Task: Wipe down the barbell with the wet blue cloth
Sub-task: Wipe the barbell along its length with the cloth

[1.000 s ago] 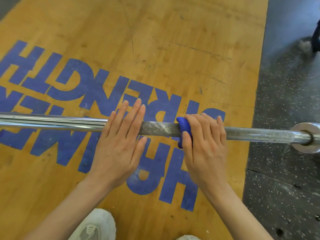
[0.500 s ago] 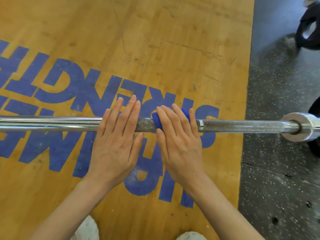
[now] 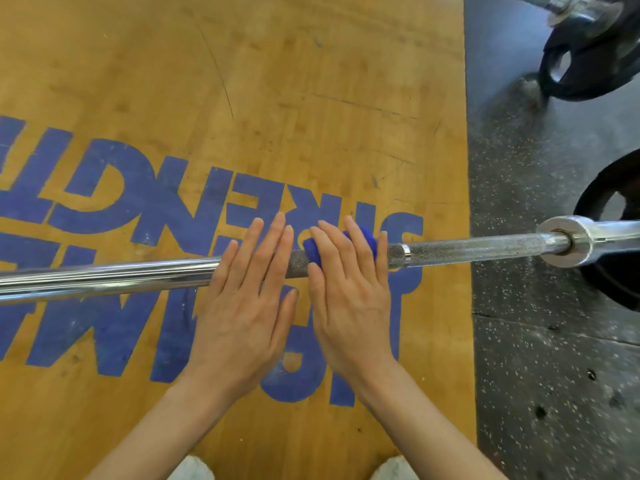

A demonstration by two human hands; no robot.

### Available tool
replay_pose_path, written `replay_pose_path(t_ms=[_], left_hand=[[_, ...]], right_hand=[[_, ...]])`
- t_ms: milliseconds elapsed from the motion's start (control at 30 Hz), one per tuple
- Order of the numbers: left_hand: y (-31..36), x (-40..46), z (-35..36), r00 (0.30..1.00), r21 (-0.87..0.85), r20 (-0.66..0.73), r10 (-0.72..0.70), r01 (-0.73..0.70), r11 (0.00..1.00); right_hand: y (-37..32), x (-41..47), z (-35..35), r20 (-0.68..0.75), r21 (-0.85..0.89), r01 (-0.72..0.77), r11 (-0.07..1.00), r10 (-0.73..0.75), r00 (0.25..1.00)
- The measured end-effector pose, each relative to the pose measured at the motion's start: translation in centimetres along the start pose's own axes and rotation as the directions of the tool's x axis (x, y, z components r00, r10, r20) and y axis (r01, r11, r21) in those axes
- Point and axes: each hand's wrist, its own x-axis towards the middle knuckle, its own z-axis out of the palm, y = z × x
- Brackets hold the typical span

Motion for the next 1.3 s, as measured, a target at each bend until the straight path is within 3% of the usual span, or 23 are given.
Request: replay_pose_path(t_ms=[100,233,300,400,533,667,800,1167,1300], left_hand=[[-0.4,-0.2,-0.2,1.000,-0.003,0.008,0.025,-0.025,1.000],[-0.4,-0.2,-0.3,0.998,0.001,0.035,0.053,-0.053,0.999],[-0.4,-0.2,-0.3,0.999,-0.010,0.034,0.040,-0.040,0.999],[-0.8,-0.3,-0.6,0.997,-0.009,0.052,0.053,-0.052,0.999],[-1.0,-0.1,-0.8,0.992,0.010,0.084,0.090,-0.092,0.996],[-1.3,-0.2,-0.9,0.993,-0.007,0.077,0.084,-0.084,0.996],[-1.1,-0.2,-0.9,0.992,-0.012,0.082,0.100,-0.100,0.995],[-0.8,-0.1,-0.6,0.997,-0.023,0.057,0.059,-0.058,0.998],[-1.0,0.1,-0.6,0.996,-0.005,0.056,0.063,-0.063,0.998]], right_hand=[[2.0,0.3,-0.7,0.041,-0.017,0.122,0.992,-0.121,0.992],[2.0,-0.1,-1.2,0.008,0.006,-0.064,0.998,0.064,0.998],[-0.3,-0.1,-0.3,0.041,0.025,-0.035,0.999,0.034,0.999],[2.0,0.1,-1.2,0.080,-0.004,0.078,0.997,-0.078,0.994],[1.0,0.2,-0.8,0.035,0.023,-0.086,0.996,0.085,0.996],[0.6,0.3,-0.5,0.060,0.024,0.026,0.999,-0.027,0.998],[2.5,-0.1,-1.2,-0.003,0.045,-0.101,0.994,0.102,0.995],[-0.3,-0.4,0.0,0.023,0.017,0.027,0.999,-0.027,0.999],[-1.1,1.1,0.7,-0.005,0.028,-0.082,0.996,0.082,0.997]])
